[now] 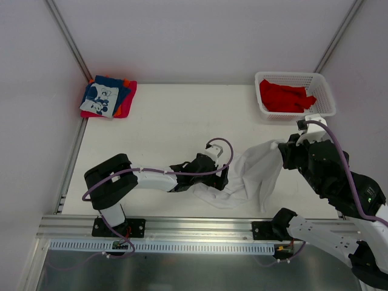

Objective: Fold and stack the t-shirts
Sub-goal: Move the tshirt to the center of the board

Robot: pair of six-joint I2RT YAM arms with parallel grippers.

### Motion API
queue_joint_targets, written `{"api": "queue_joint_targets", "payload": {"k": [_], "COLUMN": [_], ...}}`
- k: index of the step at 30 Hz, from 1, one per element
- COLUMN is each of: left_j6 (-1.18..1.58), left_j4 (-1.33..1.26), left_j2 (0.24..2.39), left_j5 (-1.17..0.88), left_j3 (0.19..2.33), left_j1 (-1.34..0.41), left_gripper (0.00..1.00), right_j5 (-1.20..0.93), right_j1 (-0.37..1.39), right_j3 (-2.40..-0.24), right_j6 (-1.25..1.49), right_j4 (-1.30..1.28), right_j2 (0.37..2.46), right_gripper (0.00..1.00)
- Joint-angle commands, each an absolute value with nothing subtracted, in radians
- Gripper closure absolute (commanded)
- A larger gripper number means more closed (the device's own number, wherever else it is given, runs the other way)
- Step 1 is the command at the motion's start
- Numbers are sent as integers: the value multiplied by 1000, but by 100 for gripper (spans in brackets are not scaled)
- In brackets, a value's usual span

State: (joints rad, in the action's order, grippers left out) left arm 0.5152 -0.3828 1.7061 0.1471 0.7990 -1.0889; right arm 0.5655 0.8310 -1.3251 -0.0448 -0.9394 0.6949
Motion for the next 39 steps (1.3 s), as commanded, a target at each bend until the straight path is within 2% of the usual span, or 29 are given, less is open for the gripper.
{"api": "queue_joint_targets", "payload": {"k": [1, 4, 8, 14, 25, 39], "left_j6": [525, 519, 476, 491, 532, 520], "left_j4": [-382, -310, -137, -38, -46, -302], "left_j2": [1713, 1691, 1626, 1549, 1532, 1526], "left_j5": [189, 248, 509, 601, 568, 391], "left_j3": [841, 867, 948, 970, 920, 815], "left_j1": [-1114, -1144, -1236, -1287, -1290, -1267], "left_gripper": [1, 1, 1, 1, 1, 1], "right_j5": [592, 591, 592, 586, 568, 572], "right_j1": [833, 833, 833, 831, 833, 833], "right_j3": [-1313, -1301, -1287, -1279, -1289, -1279], "right_j6": [-41, -41, -35, -20, -2, -2], "right_j4": [-927, -927, -927, -925, -933, -943], "right_j2": [689, 696, 696, 690, 684, 664], "right_gripper": [99, 99, 99, 100, 99, 100]}}
